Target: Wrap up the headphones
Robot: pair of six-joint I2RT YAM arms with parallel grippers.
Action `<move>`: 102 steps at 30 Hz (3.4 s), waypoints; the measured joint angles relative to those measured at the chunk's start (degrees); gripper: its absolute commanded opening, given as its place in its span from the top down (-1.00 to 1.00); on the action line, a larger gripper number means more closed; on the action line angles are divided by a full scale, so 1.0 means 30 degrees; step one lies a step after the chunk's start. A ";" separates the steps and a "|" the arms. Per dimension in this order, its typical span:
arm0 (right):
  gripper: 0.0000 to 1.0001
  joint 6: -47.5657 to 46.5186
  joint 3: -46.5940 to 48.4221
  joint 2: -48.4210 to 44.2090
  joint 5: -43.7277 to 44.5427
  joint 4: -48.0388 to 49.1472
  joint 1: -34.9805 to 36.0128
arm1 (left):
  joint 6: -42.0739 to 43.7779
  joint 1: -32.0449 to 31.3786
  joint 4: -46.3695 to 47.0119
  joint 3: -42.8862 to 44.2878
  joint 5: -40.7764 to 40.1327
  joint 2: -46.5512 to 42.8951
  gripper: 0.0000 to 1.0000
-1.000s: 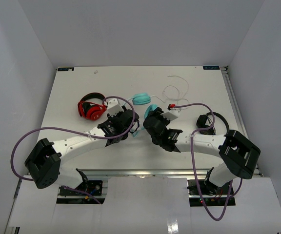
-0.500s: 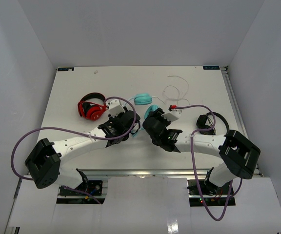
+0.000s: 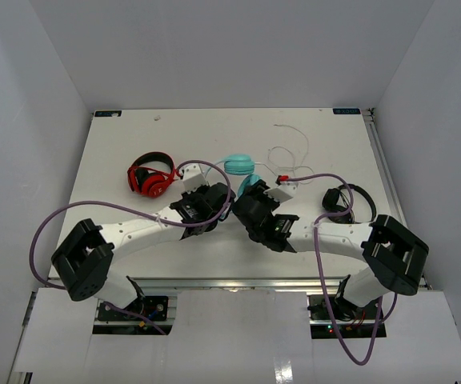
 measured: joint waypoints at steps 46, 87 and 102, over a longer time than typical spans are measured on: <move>-0.57 -2.4817 -0.6318 -1.5293 -2.0850 0.2300 -0.0563 | 0.9142 0.0019 -1.0916 0.5449 0.6167 -1.2434 1.00; -0.07 -2.2702 -0.7849 -0.7242 -2.5188 0.9612 -0.4497 | 0.9912 0.0022 -1.1323 1.3175 0.3053 -1.2701 1.00; -0.27 -2.0336 -0.7702 -0.6801 -2.3847 0.6451 -0.7427 | 1.0410 0.0015 -1.1422 1.2892 -0.1524 -1.3047 1.00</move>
